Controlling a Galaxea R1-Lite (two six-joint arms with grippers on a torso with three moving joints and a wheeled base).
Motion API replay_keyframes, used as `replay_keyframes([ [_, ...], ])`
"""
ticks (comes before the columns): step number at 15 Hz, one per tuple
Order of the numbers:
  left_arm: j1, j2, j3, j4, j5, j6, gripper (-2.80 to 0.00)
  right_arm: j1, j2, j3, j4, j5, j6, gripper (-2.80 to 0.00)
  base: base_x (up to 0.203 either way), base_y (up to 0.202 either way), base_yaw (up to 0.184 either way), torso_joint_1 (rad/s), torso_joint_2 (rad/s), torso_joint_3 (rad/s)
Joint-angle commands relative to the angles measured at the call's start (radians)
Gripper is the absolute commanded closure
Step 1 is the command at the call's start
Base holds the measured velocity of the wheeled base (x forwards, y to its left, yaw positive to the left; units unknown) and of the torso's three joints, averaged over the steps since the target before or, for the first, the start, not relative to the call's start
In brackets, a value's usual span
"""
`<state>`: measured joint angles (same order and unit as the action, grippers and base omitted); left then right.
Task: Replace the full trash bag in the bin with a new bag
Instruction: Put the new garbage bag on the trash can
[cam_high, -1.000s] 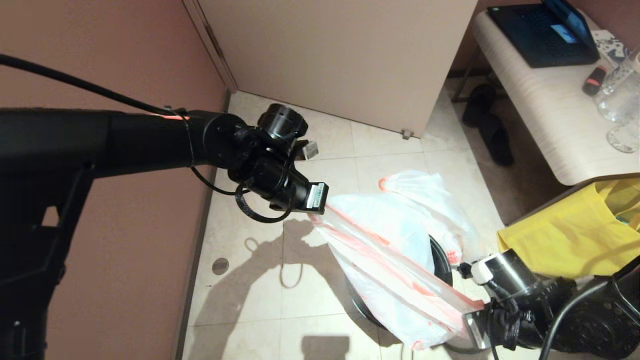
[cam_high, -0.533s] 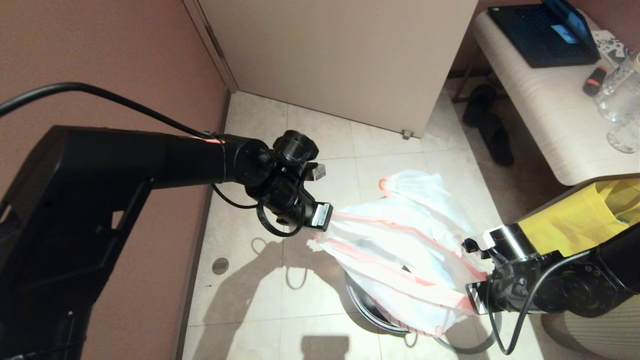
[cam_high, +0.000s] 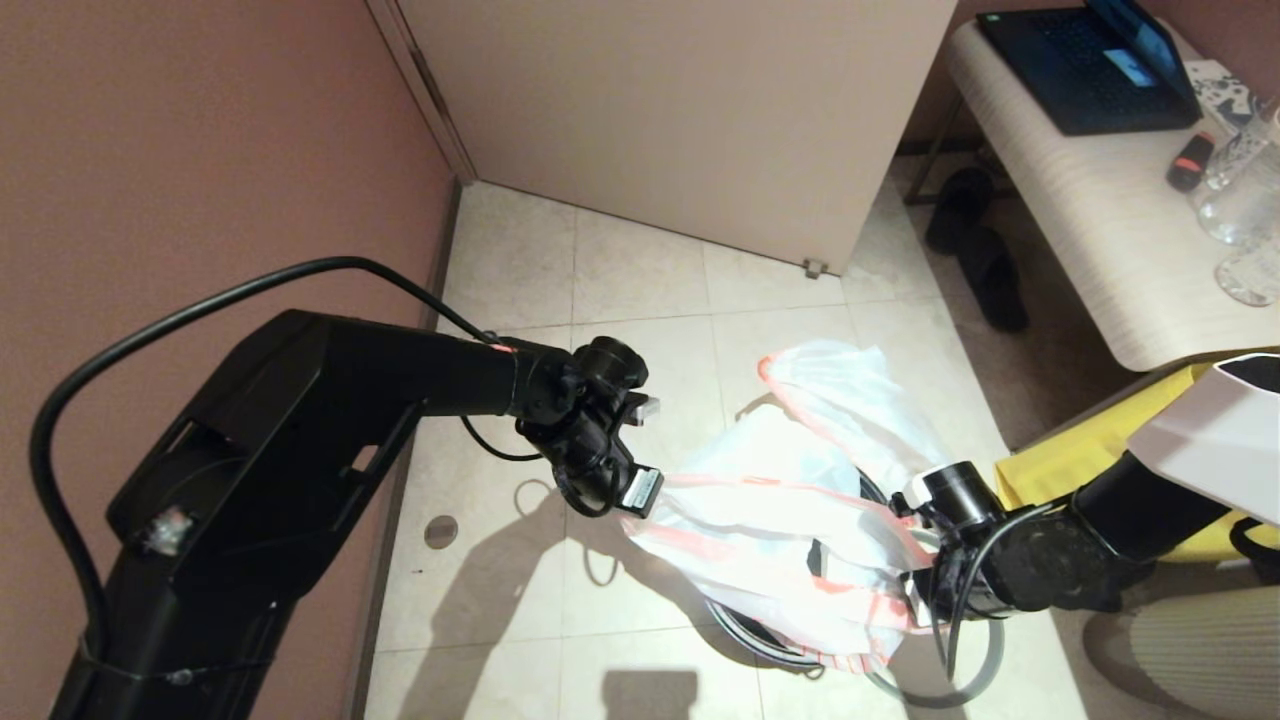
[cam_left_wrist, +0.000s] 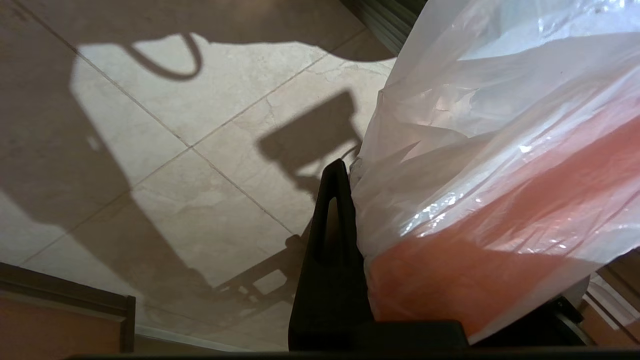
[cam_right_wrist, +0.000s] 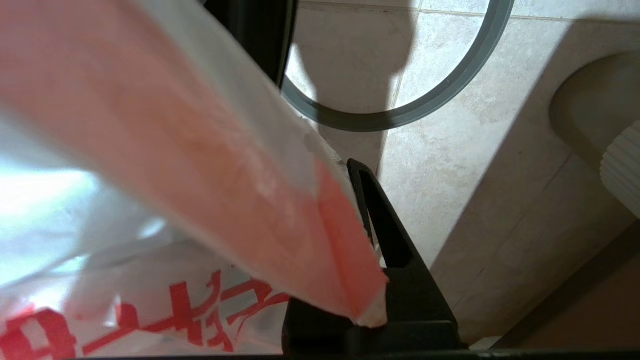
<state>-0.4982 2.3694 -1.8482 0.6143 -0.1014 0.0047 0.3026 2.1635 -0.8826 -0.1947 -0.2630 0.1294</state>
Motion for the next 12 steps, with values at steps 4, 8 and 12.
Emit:
replay_keyframes([
  [4, -0.015, 0.110, -0.041, 0.001, -0.001, -0.007, 0.00, -0.003, 0.160, -0.074, -0.063, 0.004, 0.004, 0.00, 0.000, 0.000, 0.000, 0.000, 0.00, 0.000],
  [8, -0.032, 0.191, -0.098, -0.125, 0.030, -0.147, 0.00, -0.001, 0.205, -0.110, -0.236, 0.000, 0.029, 0.00, 0.000, 0.000, 0.000, 0.000, 0.00, 0.000],
  [12, -0.082, 0.204, -0.073, -0.314, 0.037, -0.333, 0.00, -0.009, 0.214, -0.136, -0.335, -0.009, 0.136, 0.00, 0.000, 0.000, 0.000, 0.000, 0.00, 0.000],
])
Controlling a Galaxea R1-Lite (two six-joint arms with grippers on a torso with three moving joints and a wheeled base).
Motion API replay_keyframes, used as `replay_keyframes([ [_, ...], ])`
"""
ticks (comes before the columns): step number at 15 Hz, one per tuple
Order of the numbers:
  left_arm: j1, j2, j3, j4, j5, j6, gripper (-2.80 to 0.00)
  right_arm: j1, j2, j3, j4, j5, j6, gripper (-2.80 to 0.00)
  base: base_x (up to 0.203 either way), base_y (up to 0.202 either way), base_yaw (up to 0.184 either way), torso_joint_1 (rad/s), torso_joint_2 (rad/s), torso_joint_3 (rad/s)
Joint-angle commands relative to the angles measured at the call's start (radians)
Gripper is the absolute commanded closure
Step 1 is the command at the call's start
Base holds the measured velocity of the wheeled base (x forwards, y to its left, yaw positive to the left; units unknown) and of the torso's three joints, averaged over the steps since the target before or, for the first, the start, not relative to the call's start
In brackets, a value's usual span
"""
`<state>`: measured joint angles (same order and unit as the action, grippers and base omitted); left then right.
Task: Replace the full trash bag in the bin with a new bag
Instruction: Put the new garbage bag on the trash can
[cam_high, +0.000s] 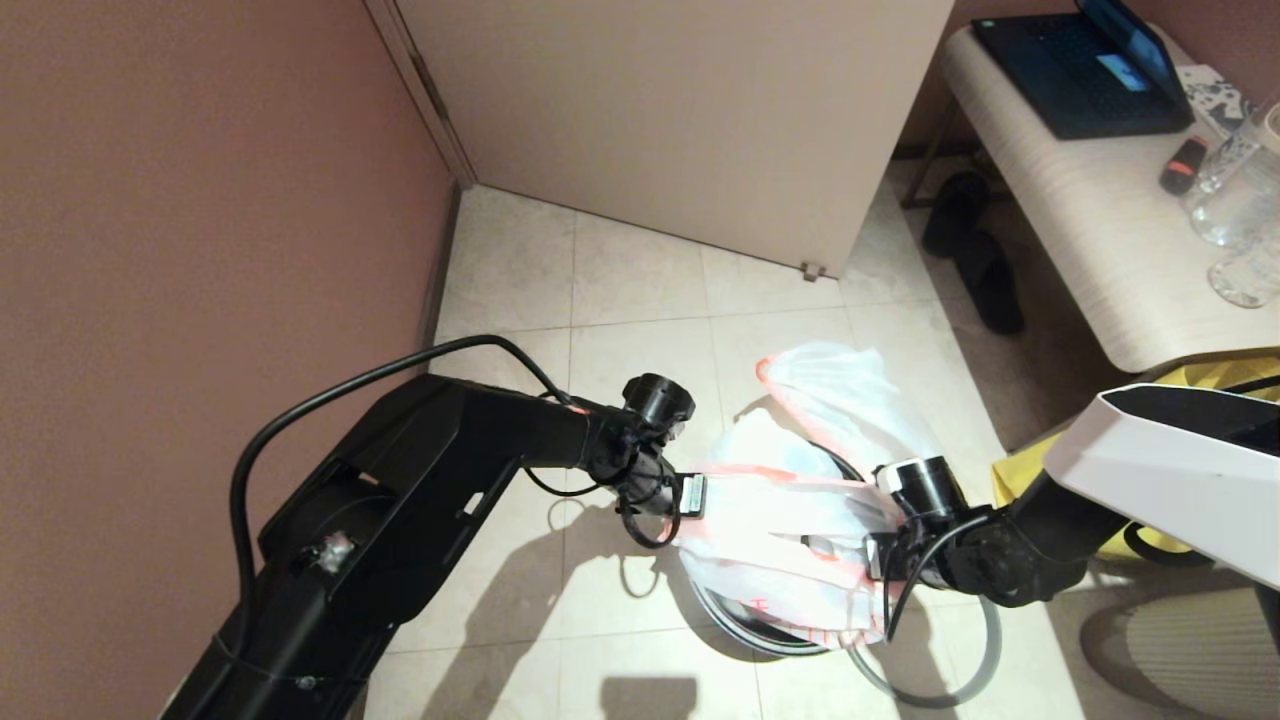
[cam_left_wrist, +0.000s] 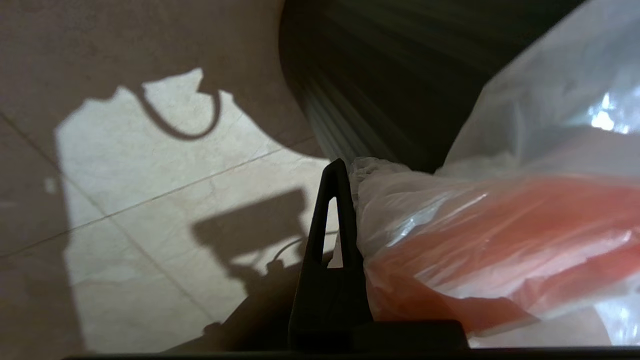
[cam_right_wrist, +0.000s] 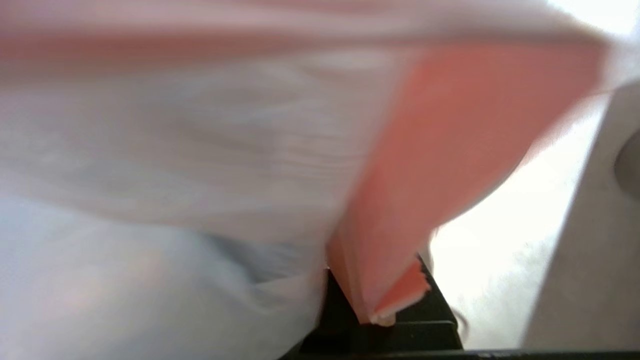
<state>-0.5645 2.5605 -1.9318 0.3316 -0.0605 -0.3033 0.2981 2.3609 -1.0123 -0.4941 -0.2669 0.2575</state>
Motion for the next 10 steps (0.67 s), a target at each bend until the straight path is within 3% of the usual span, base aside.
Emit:
replay_keyframes([
  [1, -0.018, 0.009, 0.029, -0.069, -0.002, -0.043, 0.00, -0.006, 0.026, -0.008, -0.055, -0.025, 0.009, 0.00, 0.000, 0.000, 0.000, 0.000, 0.00, 0.000],
  [5, 0.022, -0.015, 0.127, -0.254, -0.001, -0.052, 0.00, 0.001, 0.102, -0.073, -0.101, -0.124, 0.009, 0.00, 0.000, 0.000, 0.000, 0.000, 0.00, 0.000],
  [7, 0.078, -0.035, 0.131, -0.268, -0.009, -0.053, 0.00, 0.011, 0.128, -0.124, -0.099, -0.135, 0.011, 0.00, 0.000, 0.000, 0.000, 0.000, 0.00, 0.000],
  [10, 0.134, -0.109, 0.178, -0.270, -0.129, -0.050, 0.00, 0.074, 0.162, -0.190, -0.070, -0.130, 0.029, 0.00, 0.000, 0.000, 0.000, 0.000, 0.00, 0.000],
])
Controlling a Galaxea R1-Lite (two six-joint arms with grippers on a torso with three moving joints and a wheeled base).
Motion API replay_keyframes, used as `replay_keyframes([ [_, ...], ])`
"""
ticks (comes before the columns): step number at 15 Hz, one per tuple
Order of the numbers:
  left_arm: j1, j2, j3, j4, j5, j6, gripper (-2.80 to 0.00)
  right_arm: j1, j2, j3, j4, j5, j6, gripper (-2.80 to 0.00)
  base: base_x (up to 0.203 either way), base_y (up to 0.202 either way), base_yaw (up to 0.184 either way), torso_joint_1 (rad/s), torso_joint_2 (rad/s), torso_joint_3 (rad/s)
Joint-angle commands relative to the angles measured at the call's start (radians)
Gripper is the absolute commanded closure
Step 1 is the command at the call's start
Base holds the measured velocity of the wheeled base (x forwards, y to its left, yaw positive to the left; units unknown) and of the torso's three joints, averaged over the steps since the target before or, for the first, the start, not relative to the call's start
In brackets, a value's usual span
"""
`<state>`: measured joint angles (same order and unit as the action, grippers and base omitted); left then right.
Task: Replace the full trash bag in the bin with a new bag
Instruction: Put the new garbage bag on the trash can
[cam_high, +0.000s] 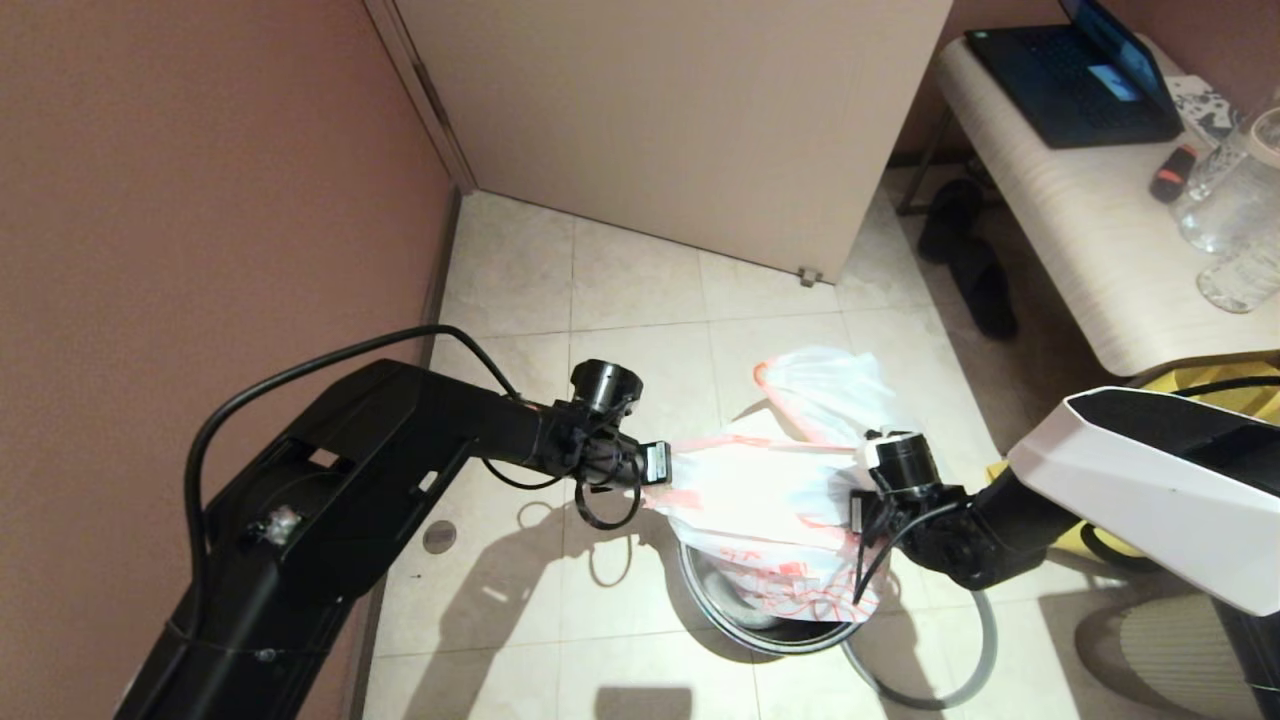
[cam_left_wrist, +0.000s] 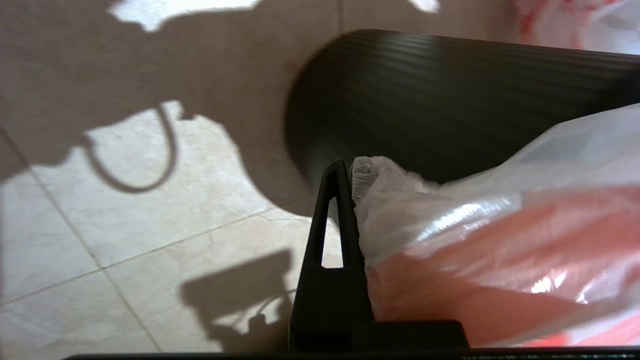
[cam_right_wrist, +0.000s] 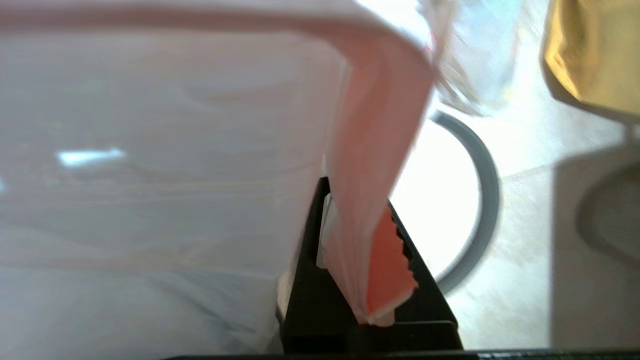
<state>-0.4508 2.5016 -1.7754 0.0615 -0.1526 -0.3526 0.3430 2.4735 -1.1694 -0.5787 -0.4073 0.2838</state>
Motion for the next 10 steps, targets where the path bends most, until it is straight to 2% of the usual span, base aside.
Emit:
replay_keyframes([
  [1, 0.024, -0.090, 0.065, 0.000, -0.091, 0.004, 0.00, 0.052, 0.064, -0.097, 0.045, 0.023, 0.001, 0.00, 0.000, 0.000, 0.000, 0.000, 0.00, 0.000],
  [2, 0.022, -0.117, 0.106, 0.000, -0.129, 0.022, 0.00, 0.086, 0.079, -0.161, 0.087, 0.045, 0.000, 0.00, 0.000, 0.000, 0.000, 0.000, 0.00, 0.000],
  [4, 0.025, -0.141, 0.172, -0.001, -0.171, 0.101, 0.00, 0.140, 0.092, -0.216, 0.128, 0.089, -0.008, 0.00, 0.000, 0.000, 0.000, 0.000, 0.00, 0.000],
  [6, 0.054, -0.164, 0.227, -0.001, -0.187, 0.137, 0.00, 0.158, 0.094, -0.227, 0.133, 0.130, -0.027, 0.00, 0.000, 0.000, 0.000, 0.000, 0.00, 0.000],
  [8, 0.093, -0.195, 0.283, 0.010, -0.184, 0.149, 0.00, 0.202, 0.088, -0.230, 0.136, 0.158, -0.035, 0.00, 0.000, 0.000, 0.000, 0.000, 0.00, 0.000],
  [10, 0.134, -0.269, 0.393, 0.005, -0.182, 0.156, 0.00, 0.214, 0.070, -0.212, 0.134, 0.148, -0.037, 0.00, 0.000, 0.000, 0.000, 0.000, 0.00, 0.000],
])
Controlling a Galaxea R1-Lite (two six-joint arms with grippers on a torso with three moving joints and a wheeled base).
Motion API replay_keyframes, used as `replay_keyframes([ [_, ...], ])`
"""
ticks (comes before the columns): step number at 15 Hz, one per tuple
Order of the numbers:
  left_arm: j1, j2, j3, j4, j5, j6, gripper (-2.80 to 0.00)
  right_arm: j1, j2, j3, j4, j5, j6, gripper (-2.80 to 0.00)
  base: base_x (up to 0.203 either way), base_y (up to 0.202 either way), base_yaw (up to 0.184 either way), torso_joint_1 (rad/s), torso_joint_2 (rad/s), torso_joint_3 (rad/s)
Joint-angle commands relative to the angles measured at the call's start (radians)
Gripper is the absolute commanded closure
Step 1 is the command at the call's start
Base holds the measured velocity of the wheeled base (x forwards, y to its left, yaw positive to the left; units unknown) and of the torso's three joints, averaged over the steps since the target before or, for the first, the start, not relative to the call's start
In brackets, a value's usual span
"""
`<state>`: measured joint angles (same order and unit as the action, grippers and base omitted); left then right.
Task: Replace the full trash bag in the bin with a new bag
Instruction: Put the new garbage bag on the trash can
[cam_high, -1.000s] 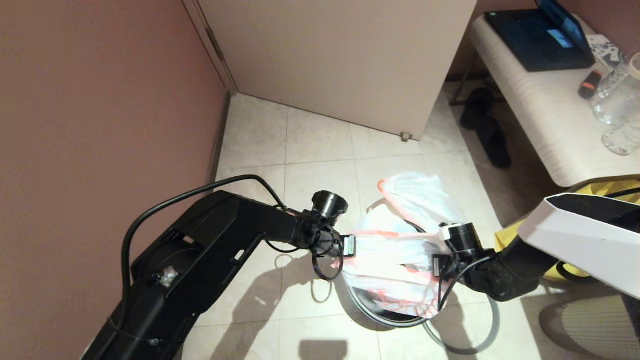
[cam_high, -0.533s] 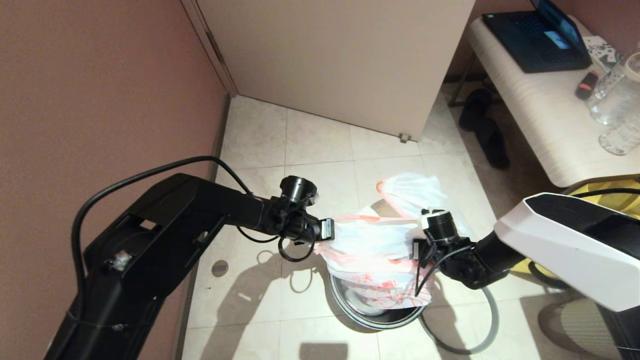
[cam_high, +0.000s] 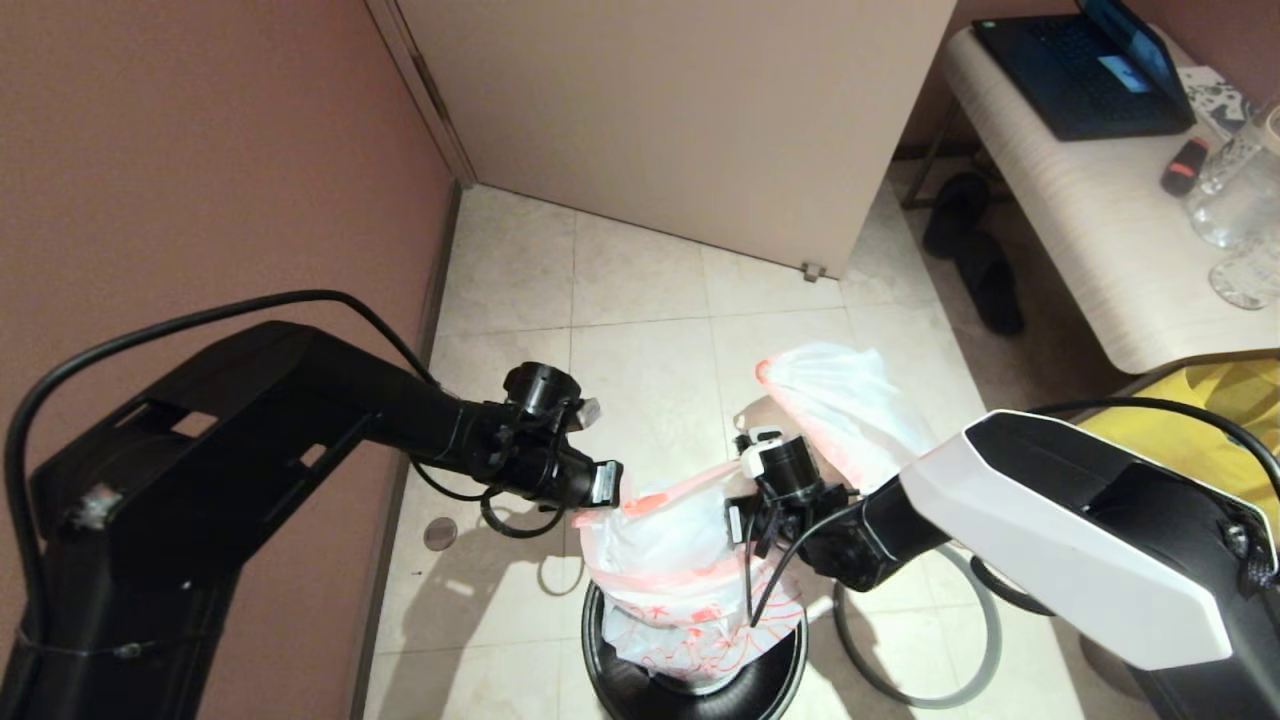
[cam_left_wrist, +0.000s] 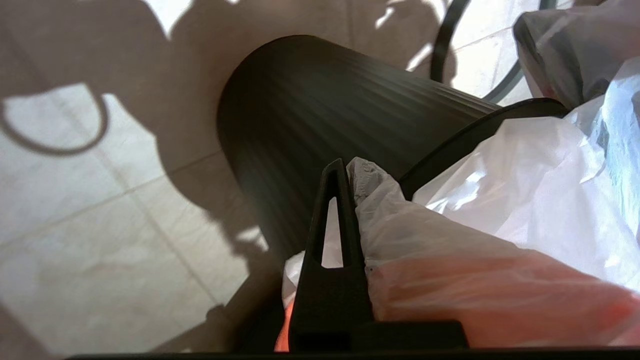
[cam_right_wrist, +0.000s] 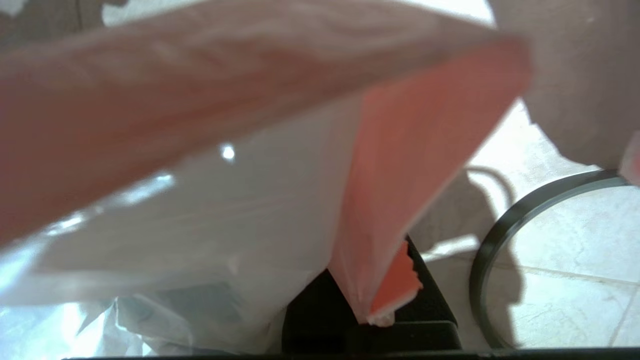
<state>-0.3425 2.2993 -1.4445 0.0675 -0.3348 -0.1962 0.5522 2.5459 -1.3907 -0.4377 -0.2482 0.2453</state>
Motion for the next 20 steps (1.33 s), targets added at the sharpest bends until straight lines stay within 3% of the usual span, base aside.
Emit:
replay_keyframes([
  [1, 0.040, -0.105, 0.114, -0.004, 0.001, 0.001, 0.00, -0.001, -0.021, 0.021, -0.008, -0.021, 0.002, 0.00, 0.000, 0.000, 0.000, 0.000, 0.00, 0.000],
  [5, 0.049, -0.217, 0.250, 0.005, 0.047, 0.003, 0.00, -0.012, -0.170, 0.191, 0.076, -0.061, 0.000, 0.00, 0.000, 0.000, 0.000, 0.000, 0.00, 0.000],
  [7, 0.042, -0.253, 0.325, 0.014, 0.056, 0.003, 0.00, -0.005, -0.213, 0.280, 0.120, -0.119, -0.023, 0.00, 0.000, 0.000, 0.000, 0.000, 0.00, 0.000],
  [9, 0.021, -0.277, 0.367, 0.087, 0.080, 0.003, 0.00, -0.002, -0.252, 0.342, 0.169, -0.164, -0.052, 0.00, 0.000, 0.000, 0.000, 0.000, 0.00, 0.000],
  [14, 0.007, -0.221, 0.447, 0.109, 0.088, 0.003, 0.00, 0.023, -0.229, 0.401, 0.195, -0.168, -0.056, 0.00, 0.000, 0.000, 0.000, 0.000, 0.00, 0.000],
  [17, -0.009, -0.126, 0.448, 0.093, 0.182, 0.002, 0.00, 0.041, -0.128, 0.378, 0.190, -0.167, -0.056, 0.00, 0.000, 0.000, 0.000, 0.000, 0.00, 0.000],
  [20, -0.012, -0.085, 0.439, 0.009, 0.203, 0.000, 0.00, 0.075, -0.070, 0.305, 0.190, -0.149, -0.052, 0.00, 0.000, 0.000, 0.000, 0.000, 0.00, 0.000],
])
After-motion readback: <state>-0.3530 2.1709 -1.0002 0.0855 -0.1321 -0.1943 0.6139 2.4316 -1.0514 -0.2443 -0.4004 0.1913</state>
